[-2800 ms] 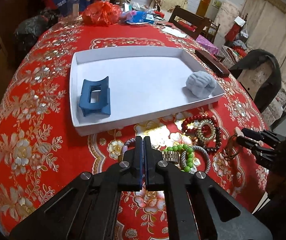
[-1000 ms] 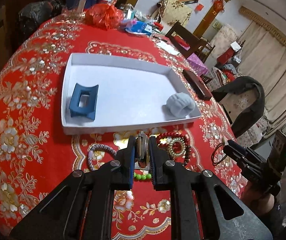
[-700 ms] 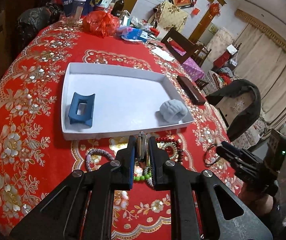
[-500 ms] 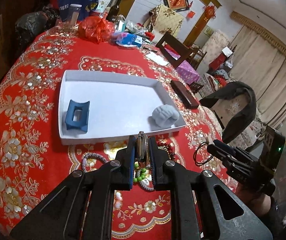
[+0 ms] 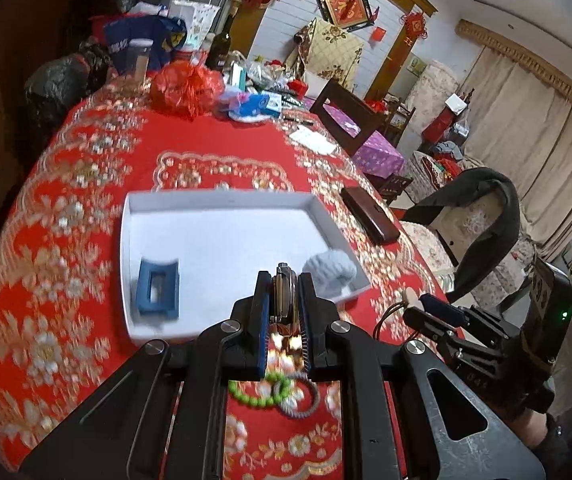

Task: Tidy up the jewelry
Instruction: 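Place the watch in the tray with the left tool while the right tool places the hair tie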

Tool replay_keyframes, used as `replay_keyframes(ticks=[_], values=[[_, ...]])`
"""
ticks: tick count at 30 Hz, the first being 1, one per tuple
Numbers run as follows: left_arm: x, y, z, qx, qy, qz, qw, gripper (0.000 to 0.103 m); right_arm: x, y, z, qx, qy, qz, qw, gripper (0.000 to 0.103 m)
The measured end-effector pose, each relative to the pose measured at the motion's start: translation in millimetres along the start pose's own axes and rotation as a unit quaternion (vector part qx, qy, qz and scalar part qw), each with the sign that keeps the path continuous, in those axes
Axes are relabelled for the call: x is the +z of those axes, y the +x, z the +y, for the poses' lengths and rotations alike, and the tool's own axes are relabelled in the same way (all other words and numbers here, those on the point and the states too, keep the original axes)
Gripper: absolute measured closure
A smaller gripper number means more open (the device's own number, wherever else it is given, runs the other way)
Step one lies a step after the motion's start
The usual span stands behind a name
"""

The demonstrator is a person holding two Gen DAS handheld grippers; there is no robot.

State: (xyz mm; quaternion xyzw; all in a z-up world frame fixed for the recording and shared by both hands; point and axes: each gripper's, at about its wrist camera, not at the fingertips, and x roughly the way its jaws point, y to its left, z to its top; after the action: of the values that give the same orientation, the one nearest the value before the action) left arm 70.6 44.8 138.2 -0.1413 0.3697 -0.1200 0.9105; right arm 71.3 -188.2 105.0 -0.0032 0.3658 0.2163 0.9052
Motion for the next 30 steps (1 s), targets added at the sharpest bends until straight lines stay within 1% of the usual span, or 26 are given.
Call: replay_keyframes(ticks=[5, 9, 12, 16, 18, 22, 26, 28, 30], values=[[23.8, 15.5, -2.1, 0.019, 0.014, -0.011, 0.9997, 0.092, 20.4, 26.5, 0.0, -0.011, -0.005, 0.014, 1.000, 0.065], [34.3, 43.6, 8.8, 0.035, 0.010, -0.002, 0.9993, 0.092, 34.6, 55.4, -2.6, -0.020, -0.005, 0.022, 1.000, 0.065], [42.1, 66.3, 16.2, 0.040, 0.006, 0.008, 0.9992, 0.092, 44.1, 78.2, -5.7, -0.009, 0.007, 0.021, 1.000, 0.065], [53.0, 96.8, 24.6, 0.051, 0.022, 0.007, 0.9985, 0.092, 50.9, 118.6, 1.1, 0.007, 0.023, 0.035, 0.999, 0.065], [55.3, 110.2, 34.2, 0.061, 0.021, 0.009, 0.9979, 0.092, 52.1, 138.0, 7.0, 0.006, 0.019, 0.044, 0.999, 0.065], [54.2, 137.2, 65.0, 0.097, 0.010, 0.027, 0.9949, 0.092, 55.9, 178.1, 10.4, -0.002, 0.023, 0.065, 0.998, 0.065], [44.0, 152.6, 99.7, 0.133, -0.012, 0.047, 0.9900, 0.092, 60.0, 204.8, -1.0, -0.018, 0.044, 0.078, 0.996, 0.065], [41.1, 155.5, 112.4, 0.143, -0.021, 0.051, 0.9883, 0.092, 59.6, 212.6, -8.5, -0.018, 0.063, 0.086, 0.994, 0.065], [38.0, 158.6, 124.7, 0.148, -0.029, 0.058, 0.9868, 0.091, 59.3, 217.7, -9.1, -0.019, 0.063, 0.088, 0.994, 0.065]])
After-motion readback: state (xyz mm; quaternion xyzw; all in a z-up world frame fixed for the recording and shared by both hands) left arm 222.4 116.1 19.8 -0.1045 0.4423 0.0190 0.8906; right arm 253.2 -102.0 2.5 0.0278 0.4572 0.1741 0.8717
